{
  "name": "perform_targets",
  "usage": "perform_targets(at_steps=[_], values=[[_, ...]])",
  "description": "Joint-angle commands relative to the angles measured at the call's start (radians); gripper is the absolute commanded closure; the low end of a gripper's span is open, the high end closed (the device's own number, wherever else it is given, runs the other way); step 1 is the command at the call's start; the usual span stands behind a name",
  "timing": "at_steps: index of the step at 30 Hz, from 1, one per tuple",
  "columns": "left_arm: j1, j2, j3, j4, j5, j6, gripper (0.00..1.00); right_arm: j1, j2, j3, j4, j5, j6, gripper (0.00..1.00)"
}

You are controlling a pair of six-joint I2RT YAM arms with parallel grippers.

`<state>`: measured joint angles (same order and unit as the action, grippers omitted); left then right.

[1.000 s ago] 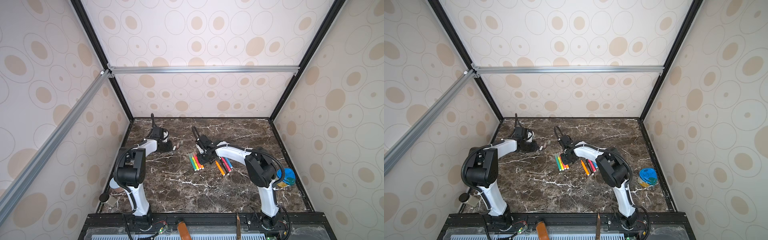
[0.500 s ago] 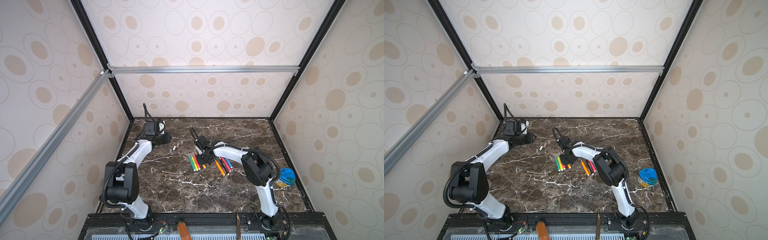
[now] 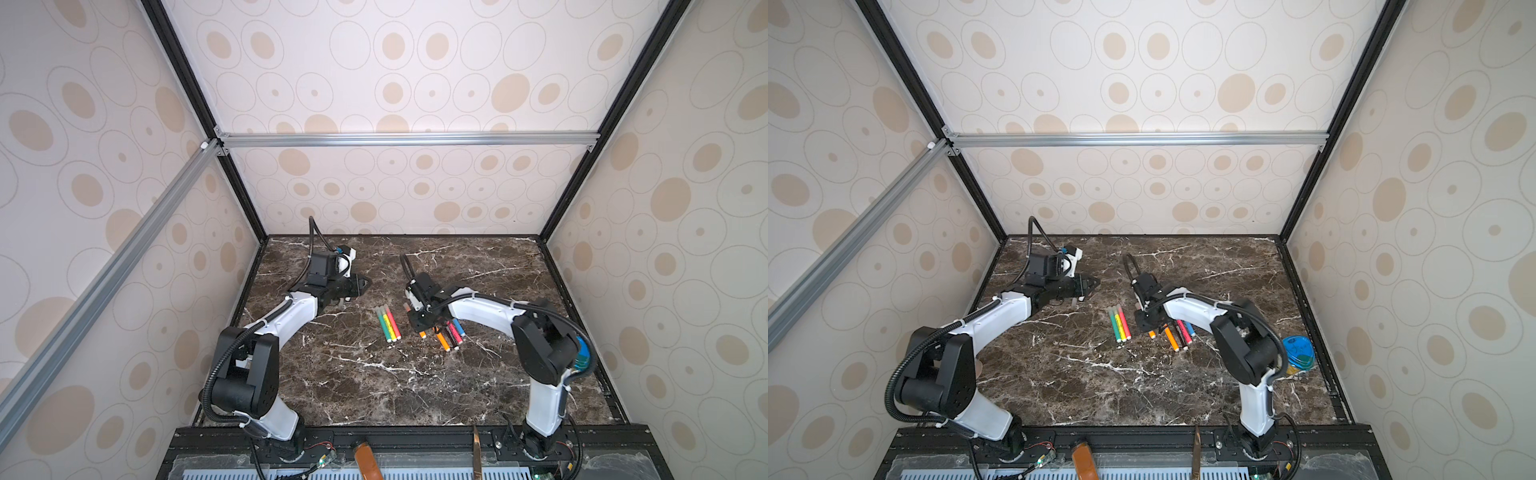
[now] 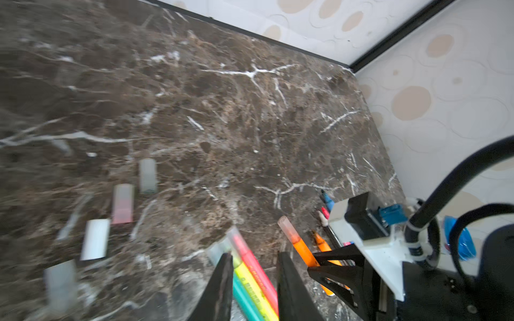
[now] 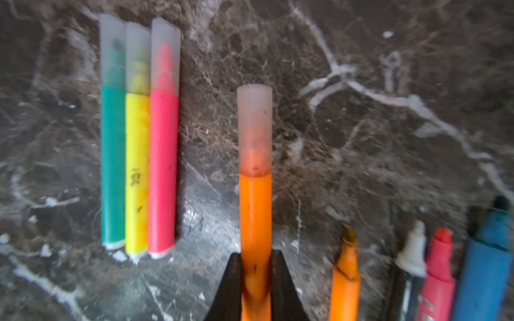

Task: Remove pen caps from pens
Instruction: Pick up the pen from the center of the table, then open the pen cap on the pen.

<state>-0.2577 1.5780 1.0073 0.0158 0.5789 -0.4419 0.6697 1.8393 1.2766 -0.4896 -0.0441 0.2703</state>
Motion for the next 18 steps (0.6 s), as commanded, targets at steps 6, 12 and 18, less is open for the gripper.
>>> perform_targets(at_steps=[6,12,18], values=[[-0.15,0.075,0.0,0.246,0.116,-0.139,0.72,-0.015,-0.213,-0.133,0.202,-0.137,-0.002,1.0],[-0.192,0.107,0.013,0.312,0.134,-0.184,0.72,-0.016,-0.253,-0.171,0.249,-0.137,0.013,1.0],[-0.205,0.128,0.029,0.352,0.158,-0.216,0.72,-0.016,-0.257,-0.178,0.272,-0.149,0.012,1.0]])
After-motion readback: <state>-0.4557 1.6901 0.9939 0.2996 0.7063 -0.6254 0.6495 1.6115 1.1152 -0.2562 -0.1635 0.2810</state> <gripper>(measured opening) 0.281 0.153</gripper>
